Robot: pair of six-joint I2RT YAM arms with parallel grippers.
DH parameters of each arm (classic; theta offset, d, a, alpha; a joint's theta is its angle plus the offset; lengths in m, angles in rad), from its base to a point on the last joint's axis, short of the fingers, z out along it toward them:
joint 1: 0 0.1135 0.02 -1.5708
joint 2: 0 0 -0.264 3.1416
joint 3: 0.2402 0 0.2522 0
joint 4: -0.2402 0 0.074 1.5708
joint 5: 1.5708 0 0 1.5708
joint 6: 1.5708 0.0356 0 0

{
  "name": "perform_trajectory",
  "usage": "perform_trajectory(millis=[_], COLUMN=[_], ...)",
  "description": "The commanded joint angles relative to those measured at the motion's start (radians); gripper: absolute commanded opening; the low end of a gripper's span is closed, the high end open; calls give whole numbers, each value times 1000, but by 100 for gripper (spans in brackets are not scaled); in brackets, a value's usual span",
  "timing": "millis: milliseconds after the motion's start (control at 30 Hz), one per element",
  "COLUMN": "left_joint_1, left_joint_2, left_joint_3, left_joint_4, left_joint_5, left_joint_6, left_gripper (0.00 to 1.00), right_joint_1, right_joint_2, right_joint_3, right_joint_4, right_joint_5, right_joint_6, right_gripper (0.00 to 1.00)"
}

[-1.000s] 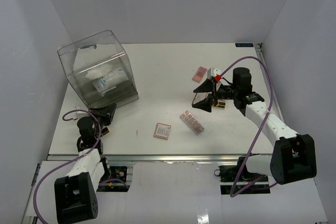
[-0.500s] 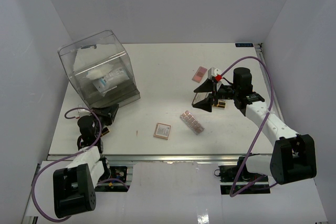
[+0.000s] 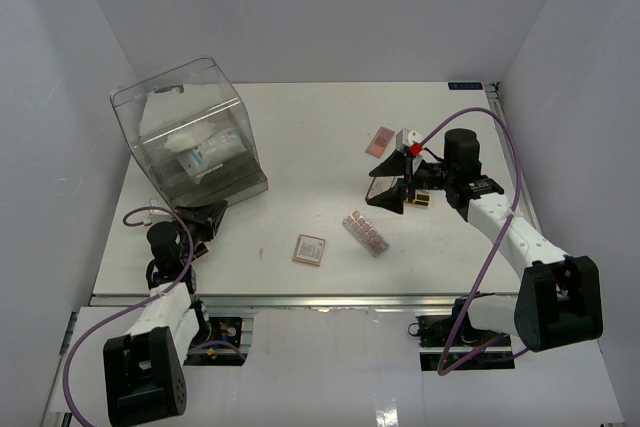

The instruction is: Organize the makeup

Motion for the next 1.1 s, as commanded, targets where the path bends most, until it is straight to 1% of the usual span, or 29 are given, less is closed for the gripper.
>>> perform_trajectory(millis=[0,67,167,233,333,467,567,667,733,767,867,900,967,1067], left_joint_1=[-5,-4,-5,-5,-5,-5,-5,-5,-5,-5,-5,-5,-4,-5], left_joint_2=[-44,-51,-76,-102,-141,-180,-185,-220,-259,-287,-311,-316,-338,-346], left_joint_3=[-92,-93,-82,-71,-57,-30,26,54,63,69,100,103,117,157], left_joint_4=[-92,-98,-130,-150,-202,-263,-315,-361,-393,-407,-453,-455,-463,-509], left_joint_5=[79,86,96,103,119,172,236,272,290,306,361,374,396,428], left_joint_6=[48,50,53,56,80,156,230,271,293,305,358,355,349,378], left_gripper=[27,36,55,65,71,75,77,78,79,81,86,86,96,98], right_joint_1=[-11,-16,-26,-35,-42,-43,-42,-42,-42,-42,-42,-42,-42,-41], right_joint_2=[-3,-3,-1,3,26,55,51,38,30,27,25,34,66,155], right_joint_3=[-1,-2,3,10,55,117,127,122,119,119,118,122,154,227], right_joint_4=[27,27,13,-3,-114,-307,-379,-422,-469,-505,-630,-649,-684,-751], right_joint_5=[-6,-1,10,19,35,67,130,181,236,257,402,441,537,646], right_joint_6=[-1,0,-4,-23,-88,-255,-350,-441,-510,-573,-827,-840,-867,-887], right_gripper=[82,82,83,83,85,86,91,92,95,96,97,96,95,96])
